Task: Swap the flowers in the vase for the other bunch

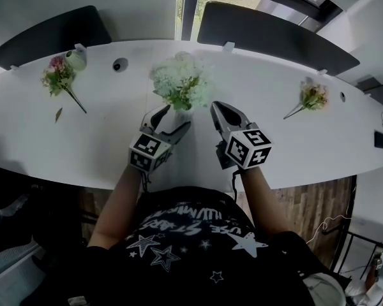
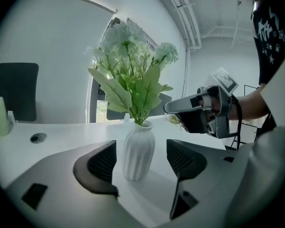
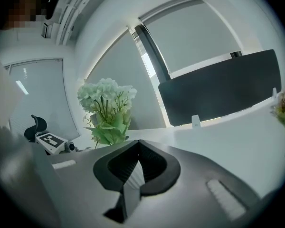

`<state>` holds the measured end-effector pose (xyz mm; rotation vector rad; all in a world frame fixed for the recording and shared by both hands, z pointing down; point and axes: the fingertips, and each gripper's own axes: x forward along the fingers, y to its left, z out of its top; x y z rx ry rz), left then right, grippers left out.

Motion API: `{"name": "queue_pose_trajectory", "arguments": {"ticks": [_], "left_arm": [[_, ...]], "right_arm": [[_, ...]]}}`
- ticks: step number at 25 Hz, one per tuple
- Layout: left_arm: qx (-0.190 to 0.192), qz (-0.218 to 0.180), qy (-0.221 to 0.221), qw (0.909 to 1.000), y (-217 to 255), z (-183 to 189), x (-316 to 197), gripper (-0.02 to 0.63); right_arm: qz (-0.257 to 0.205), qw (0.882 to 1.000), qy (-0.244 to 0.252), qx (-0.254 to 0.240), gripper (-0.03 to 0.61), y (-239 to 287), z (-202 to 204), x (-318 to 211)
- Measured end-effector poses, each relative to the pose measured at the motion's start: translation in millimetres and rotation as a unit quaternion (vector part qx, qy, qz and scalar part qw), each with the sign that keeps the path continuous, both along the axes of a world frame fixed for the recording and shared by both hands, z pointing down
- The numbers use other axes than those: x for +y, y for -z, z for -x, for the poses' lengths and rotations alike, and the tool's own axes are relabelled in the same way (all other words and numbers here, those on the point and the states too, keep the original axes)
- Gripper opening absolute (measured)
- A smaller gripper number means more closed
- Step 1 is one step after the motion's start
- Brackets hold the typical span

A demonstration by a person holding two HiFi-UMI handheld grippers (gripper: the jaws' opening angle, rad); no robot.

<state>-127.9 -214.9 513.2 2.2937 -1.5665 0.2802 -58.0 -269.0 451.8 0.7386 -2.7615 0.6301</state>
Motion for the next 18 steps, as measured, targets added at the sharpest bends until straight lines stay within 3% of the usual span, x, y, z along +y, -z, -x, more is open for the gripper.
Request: {"name": "queue_pose_trajectory", "arguments": {"ticks": [11,18], "left_arm": [[-0.044,0.017,0.011,0.9988,-24.7,-6.2,-25.4,0.33],[-0.046,0.035,0.009,0.9983,-35.8,-8.9,-26.7,0.328]], "right_arm": [[0.016,0.999,0.038,0.002,0.002,-15.7,4.2,-7.0],[0.023,0.998,0.052,-0.001,0.002,-21.9,7.4,-8.4]]}}
